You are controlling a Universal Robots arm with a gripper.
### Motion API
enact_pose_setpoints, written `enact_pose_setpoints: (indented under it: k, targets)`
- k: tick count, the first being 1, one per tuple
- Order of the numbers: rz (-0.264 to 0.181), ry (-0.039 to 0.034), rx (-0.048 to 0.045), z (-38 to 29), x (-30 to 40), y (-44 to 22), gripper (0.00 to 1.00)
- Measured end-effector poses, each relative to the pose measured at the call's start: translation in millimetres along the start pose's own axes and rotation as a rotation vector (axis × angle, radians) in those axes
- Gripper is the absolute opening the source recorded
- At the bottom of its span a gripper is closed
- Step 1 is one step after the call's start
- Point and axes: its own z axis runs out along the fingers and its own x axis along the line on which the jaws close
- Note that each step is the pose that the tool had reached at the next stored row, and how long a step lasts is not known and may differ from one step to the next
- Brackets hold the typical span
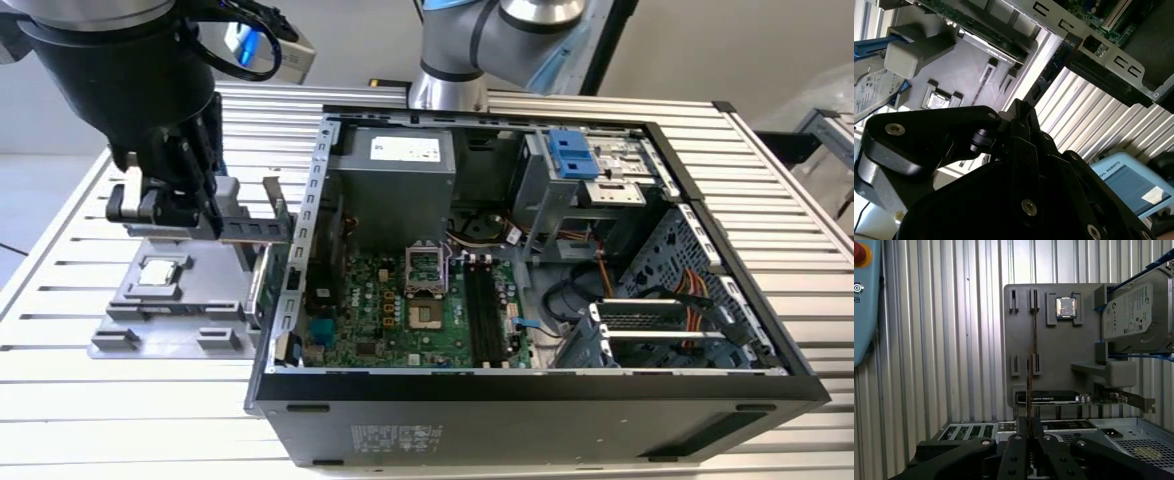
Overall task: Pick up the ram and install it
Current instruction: 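Pick up the ram and move it above insertion slot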
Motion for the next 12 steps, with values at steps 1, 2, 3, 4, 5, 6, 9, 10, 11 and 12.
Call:
enact_pose_setpoints:
  k: [1, 2, 3, 4, 5, 6, 9, 10, 11, 12]
  targets:
    - [0.000, 0.0000, 0.0000, 0.0, -0.1, -1.3, 0.00]
    - [0.000, 0.0000, 0.0000, -0.1, -0.1, -2.8, 0.00]
    - [0.000, 0.0000, 0.0000, -0.1, -0.2, -4.4, 0.00]
    - [0.000, 0.0000, 0.0000, -0.2, -0.3, -6.0, 0.00]
    - [0.000, 0.0000, 0.0000, -0.2, -0.4, -7.5, 0.00]
    - [0.000, 0.0000, 0.0000, -0.3, -0.4, -9.1, 0.00]
    - [0.000, 0.0000, 0.0000, -0.4, -0.7, -14.2, 0.00]
    - [0.000, 0.0000, 0.0000, -0.5, -0.7, -15.9, 0.00]
    - [0.000, 0.0000, 0.0000, -0.5, -0.8, -17.5, 0.00]
    - [0.000, 0.0000, 0.0001, -0.5, -0.9, -19.0, 0.00]
